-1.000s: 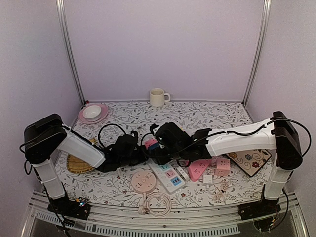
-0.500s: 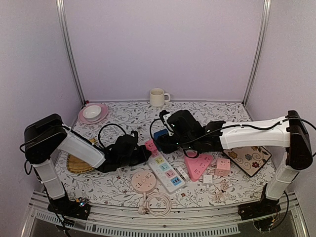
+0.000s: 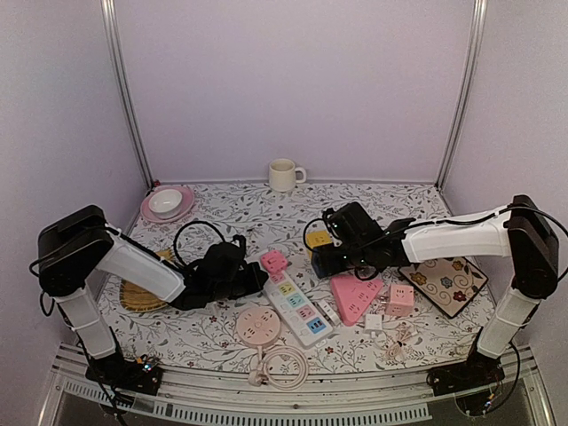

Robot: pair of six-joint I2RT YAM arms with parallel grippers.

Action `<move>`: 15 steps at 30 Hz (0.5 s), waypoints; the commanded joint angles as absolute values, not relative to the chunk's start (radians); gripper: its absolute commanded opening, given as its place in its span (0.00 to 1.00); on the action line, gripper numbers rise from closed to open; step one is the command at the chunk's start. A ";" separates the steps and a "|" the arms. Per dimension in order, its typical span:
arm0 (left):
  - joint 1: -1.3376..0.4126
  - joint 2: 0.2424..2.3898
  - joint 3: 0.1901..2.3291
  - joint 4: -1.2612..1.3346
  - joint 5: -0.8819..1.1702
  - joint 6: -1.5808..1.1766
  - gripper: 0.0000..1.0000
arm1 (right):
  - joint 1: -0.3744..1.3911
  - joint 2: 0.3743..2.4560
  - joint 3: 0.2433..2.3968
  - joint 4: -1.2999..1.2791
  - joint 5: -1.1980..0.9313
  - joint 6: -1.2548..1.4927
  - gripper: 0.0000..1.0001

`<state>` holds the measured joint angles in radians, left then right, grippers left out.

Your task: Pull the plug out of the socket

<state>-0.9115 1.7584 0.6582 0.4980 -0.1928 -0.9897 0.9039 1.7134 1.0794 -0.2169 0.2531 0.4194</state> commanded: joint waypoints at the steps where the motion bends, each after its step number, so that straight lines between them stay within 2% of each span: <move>1: -0.910 1.749 0.638 0.409 -0.207 -0.966 0.00 | 0.889 1.706 1.058 -0.186 0.230 0.442 0.61; 8: -0.910 1.744 0.640 0.412 -0.209 -0.964 0.00 | 0.890 1.684 1.096 -0.231 0.227 0.440 0.88; 15: -0.911 1.729 0.627 0.411 -0.226 -0.967 0.00 | 0.951 1.662 1.166 -0.256 0.251 0.437 0.90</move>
